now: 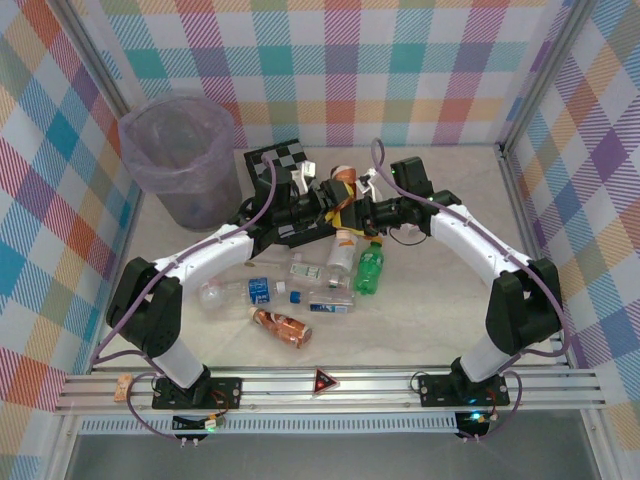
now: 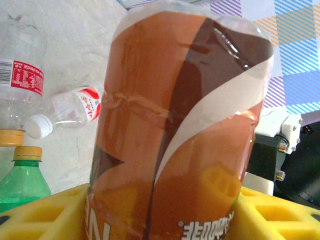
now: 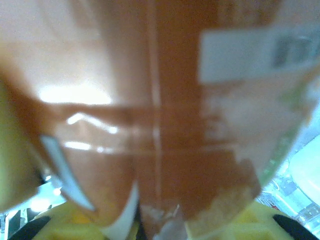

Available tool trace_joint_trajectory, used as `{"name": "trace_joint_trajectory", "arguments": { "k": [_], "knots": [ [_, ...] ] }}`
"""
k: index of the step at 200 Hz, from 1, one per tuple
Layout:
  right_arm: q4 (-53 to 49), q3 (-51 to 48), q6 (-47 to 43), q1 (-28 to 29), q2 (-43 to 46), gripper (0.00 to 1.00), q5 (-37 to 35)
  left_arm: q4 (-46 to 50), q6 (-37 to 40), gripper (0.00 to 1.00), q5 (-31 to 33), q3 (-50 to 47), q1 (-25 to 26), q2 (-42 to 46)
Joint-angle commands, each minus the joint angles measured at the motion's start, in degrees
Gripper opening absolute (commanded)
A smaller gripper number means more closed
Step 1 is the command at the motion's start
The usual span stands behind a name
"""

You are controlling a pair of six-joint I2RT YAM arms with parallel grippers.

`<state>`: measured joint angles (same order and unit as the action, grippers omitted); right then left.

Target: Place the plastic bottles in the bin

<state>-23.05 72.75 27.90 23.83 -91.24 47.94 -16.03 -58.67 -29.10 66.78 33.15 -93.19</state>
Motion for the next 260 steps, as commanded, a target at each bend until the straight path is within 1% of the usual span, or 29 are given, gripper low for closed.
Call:
{"name": "trace_joint_trajectory", "arguments": {
  "k": [1,29,33,41,54,80,96,106,112,129,149,162,178,193,207,215,237,260],
  "knots": [
    [-0.3,0.8,-1.1,0.9,0.2,0.32,2.3,-4.0,-0.4,0.58,-2.2,0.3,0.8,1.0],
    [-4.7,2.3,-4.5,0.9,0.2,0.46,2.2,-3.5,0.1,0.55,-2.1,0.8,0.7,0.9],
    [-5.7,2.7,-5.3,0.9,0.2,0.51,1.9,-3.4,0.1,0.55,-2.1,0.9,0.6,0.8],
    [-7.7,3.4,-6.7,0.9,0.4,0.58,0.9,-2.9,0.4,0.55,-2.3,1.1,0.4,0.8],
    [-11.1,4.5,-9.2,0.7,1.2,0.66,-0.3,-1.0,1.3,0.55,-2.5,1.8,0.0,0.8],
    [-16.1,5.1,-12.3,-0.8,3.8,0.74,-3.3,2.3,3.1,0.55,-2.6,3.3,-0.8,1.0],
    [-18.1,4.8,-13.2,-2.8,5.7,0.77,-3.4,3.2,3.5,0.55,-2.6,4.1,-1.2,1.1],
    [-19.3,4.5,-14.0,-4.0,7.1,0.81,-3.6,4.2,4.1,0.55,-2.5,4.7,-1.6,1.1],
    [-20.1,4.4,-14.4,-4.8,8.0,0.85,-3.9,5.2,4.7,0.55,-2.6,5.1,-1.8,1.2],
    [-21.9,3.7,-15.6,-7.1,10.8,0.89,-5.4,9.4,7.3,0.55,-2.2,7.4,-2.4,1.6],
    [-22.2,2.2,-15.6,-10.4,13.6,0.91,-6.3,15.8,11.3,0.55,-2.2,11.6,-3.5,1.9],
    [-21.9,1.0,-15.0,-12.3,14.6,0.91,-6.3,17.0,11.5,0.54,-3.6,14.0,-5.4,1.9],
    [-21.4,-0.4,-14.5,-12.9,15.3,0.91,-6.6,19.2,11.9,0.52,-5.3,17.3,-8.2,1.9],
    [-20.9,-1.9,-13.8,-12.9,15.8,0.91,-7.1,26.3,16.2,0.51,-4.9,22.4,-10.8,1.8],
    [-20.5,-3.0,-13.3,-12.9,16.1,0.91,-7.9,31.2,19.4,0.51,-4.5,26.9,-14.0,1.5],
    [-20.3,-3.5,-13.1,-12.9,16.2,0.91,-8.3,34.2,19.8,0.49,-4.0,29.0,-16.5,1.2],
    [-20.6,-4.2,-13.0,-12.9,16.1,0.91,-9.0,36.5,20.0,0.43,-3.3,33.3,-23.9,0.7],
    [-20.9,-4.8,-13.1,-12.9,16.5,0.91,-10.3,37.2,20.2,0.4,-3.1,36.8,-31.1,0.4]
  ]
}}
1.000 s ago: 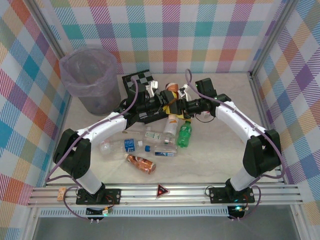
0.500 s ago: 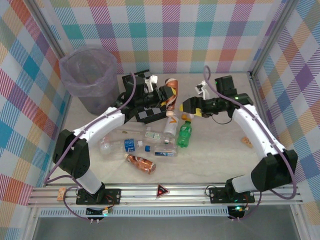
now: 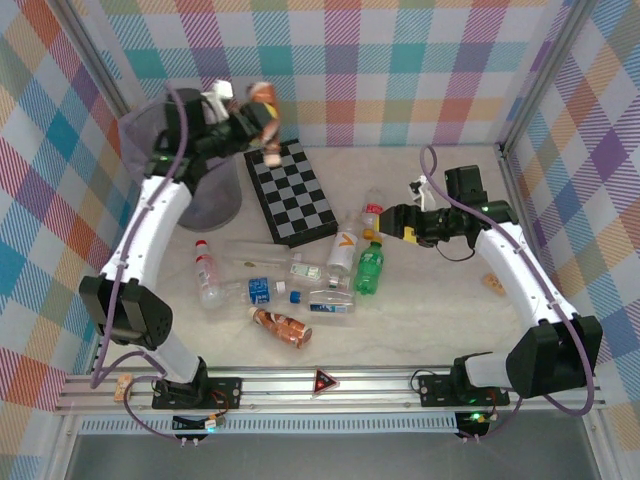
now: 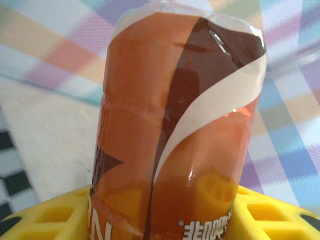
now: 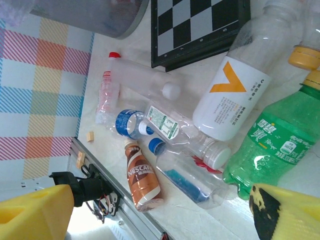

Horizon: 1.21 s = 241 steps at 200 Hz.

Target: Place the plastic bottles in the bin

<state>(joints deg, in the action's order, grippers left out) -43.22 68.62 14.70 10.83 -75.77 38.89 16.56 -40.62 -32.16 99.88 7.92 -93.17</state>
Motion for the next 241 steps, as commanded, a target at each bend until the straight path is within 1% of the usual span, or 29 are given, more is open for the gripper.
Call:
{"name": "trace_joint_trajectory", "arguments": {
  "k": [1,15,34,52,77,97,110,142,157,179,216,241],
  "knots": [
    [-0.7,-0.7,0.0,0.1,1.0,0.91,-1.3,4.7,2.3,0.4,0.0,3.8,-6.2,0.4],
    [-1.2,-0.9,-0.3,0.1,1.2,0.91,-2.0,6.7,2.9,0.38,1.0,5.9,-10.3,-0.3],
    [-2.0,-0.9,-1.1,0.1,1.5,0.91,-3.0,11.5,5.0,0.3,4.4,10.0,-15.1,-2.2],
    [-2.0,-1.5,-1.3,0.1,1.8,0.91,-3.9,18.1,8.2,0.24,7.6,14.9,-18.2,-5.5],
    [-2.0,-2.2,-1.6,0.0,2.0,0.91,-4.6,27.9,15.1,0.16,13.2,23.6,-19.0,-12.3],
    [-2.2,-2.6,-1.8,-0.1,2.0,0.91,-5.2,34.5,18.7,0.09,15.4,30.3,-19.0,-17.7],
    [-2.5,-2.7,-2.0,-0.1,1.9,0.9,-5.5,36.8,20.4,0.06,16.6,31.8,-18.8,-19.6],
    [-3.0,-2.8,-2.0,-0.2,2.0,0.9,-6.4,37.9,25.4,0.06,20.8,28.3,-17.0,-19.7],
    [-3.0,-2.7,-2.1,-0.2,1.6,0.9,-6.3,37.2,26.2,0.07,20.8,27.1,-16.8,-20.2],
    [-3.3,-2.4,-2.3,-0.1,1.1,0.9,-6.2,37.7,27.2,0.09,20.1,27.8,-16.5,-22.0],
    [-3.0,-2.8,-2.0,-0.2,1.1,0.9,-6.2,38.1,28.1,0.17,19.5,27.9,-15.8,-24.1],
    [-3.1,-3.0,-2.0,-0.1,1.0,0.9,-6.4,37.5,27.6,0.26,18.2,26.8,-15.5,-25.2]
  ]
}}
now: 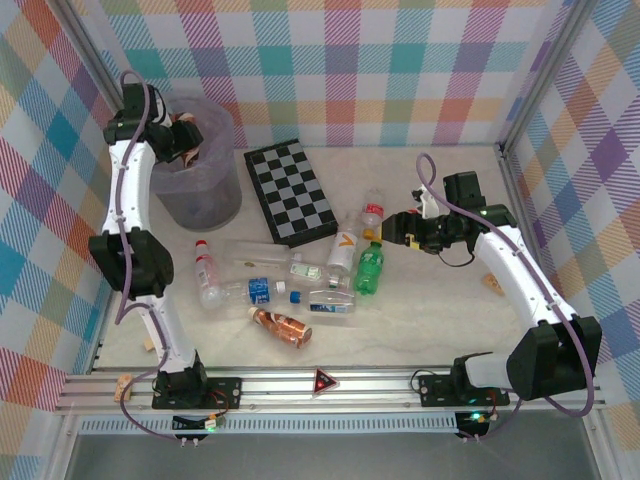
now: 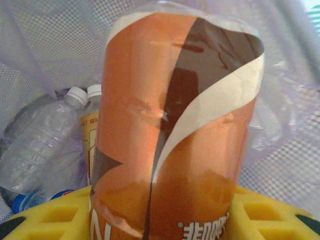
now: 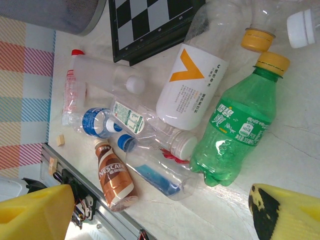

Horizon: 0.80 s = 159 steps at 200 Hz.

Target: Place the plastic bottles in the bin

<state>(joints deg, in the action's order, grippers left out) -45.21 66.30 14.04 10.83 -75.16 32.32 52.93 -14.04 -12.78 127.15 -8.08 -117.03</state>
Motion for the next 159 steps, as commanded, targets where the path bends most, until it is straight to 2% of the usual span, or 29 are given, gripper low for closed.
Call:
{"name": "trace_joint_trajectory", "arguments": {
  "k": [1,9,20,36,58,95,159],
  "knots": [
    [-1.1,-0.6,-1.3,-0.1,0.4,0.9,0.2,1.1,0.9,0.27,-1.3,-0.5,0.5,-1.3],
    [-1.3,-0.6,-1.4,-0.2,0.3,0.9,0.0,0.8,0.8,0.35,-1.8,-1.1,0.6,-1.3],
    [-1.3,-0.6,-1.4,-0.2,0.4,0.9,-0.2,0.1,0.6,0.52,-2.2,-2.1,0.8,-1.1],
    [-1.3,-0.6,-1.5,-0.1,0.4,0.9,-0.4,-0.9,0.3,0.69,-2.7,-3.3,0.9,-0.7],
    [-1.3,-0.6,-1.6,-0.1,0.2,0.9,-0.4,-0.9,0.2,0.83,-3.1,-3.3,0.9,-0.6],
    [-1.0,-0.5,-1.4,-0.1,-0.2,0.9,-0.4,-0.9,0.2,0.93,-3.2,-3.2,0.9,-0.1],
    [-0.6,-0.6,1.4,-0.6,0.6,0.91,-5.8,0.1,1.3,0.95,-1.9,-1.8,0.9,1.4]
  ]
}}
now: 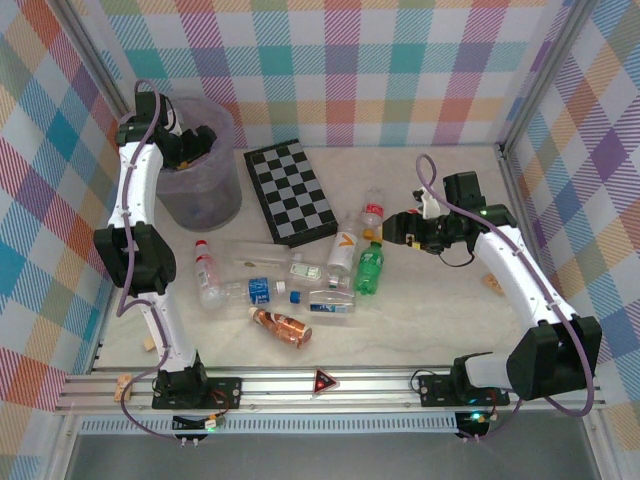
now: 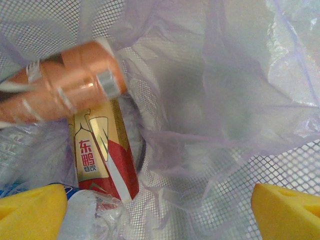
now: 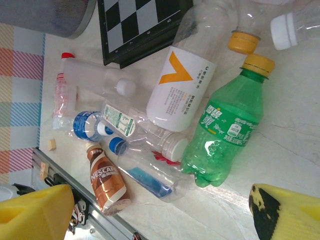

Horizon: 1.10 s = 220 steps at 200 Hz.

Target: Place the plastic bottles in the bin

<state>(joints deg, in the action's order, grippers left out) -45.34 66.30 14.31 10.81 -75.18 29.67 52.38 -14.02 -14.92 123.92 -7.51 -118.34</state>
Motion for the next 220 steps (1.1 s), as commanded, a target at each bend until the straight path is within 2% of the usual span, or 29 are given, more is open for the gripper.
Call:
{"name": "trace_joint_trajectory", "arguments": {
  "k": [1,22,34,53,103,157,182,220],
  "knots": [
    [-0.5,-0.6,1.2,-0.6,0.6,0.91,-3.4,0.7,1.4,0.95,0.2,1.5,0.3,2.8],
    [0.1,-1.3,3.8,-1.9,1.2,0.93,-6.6,2.2,2.8,0.96,1.6,3.0,0.3,3.4],
    [0.2,-1.7,6.3,-2.7,1.4,1.0,-9.8,2.9,3.7,0.98,2.6,3.4,0.3,4.0],
    [0.6,-2.0,11.5,-3.3,1.0,0.99,-15.2,3.7,4.8,1.0,4.3,3.6,0.3,5.4],
    [0.4,-1.5,41.2,-3.3,-3.7,1.0,-28.3,4.0,8.5,1.0,7.4,3.3,0.3,10.7],
    [-1.7,4.5,53.1,-3.3,-12.0,1.0,-33.4,5.5,11.8,1.0,8.4,0.2,1.1,18.4],
    [-1.1,7.7,55.9,-3.5,-16.8,1.0,-34.6,4.4,12.8,1.0,10.1,-6.8,4.3,25.4],
    [-3.7,16.0,57.4,-5.2,-26.8,1.0,-35.2,2.6,13.0,1.0,13.0,-18.9,13.9,36.4]
  ]
}}
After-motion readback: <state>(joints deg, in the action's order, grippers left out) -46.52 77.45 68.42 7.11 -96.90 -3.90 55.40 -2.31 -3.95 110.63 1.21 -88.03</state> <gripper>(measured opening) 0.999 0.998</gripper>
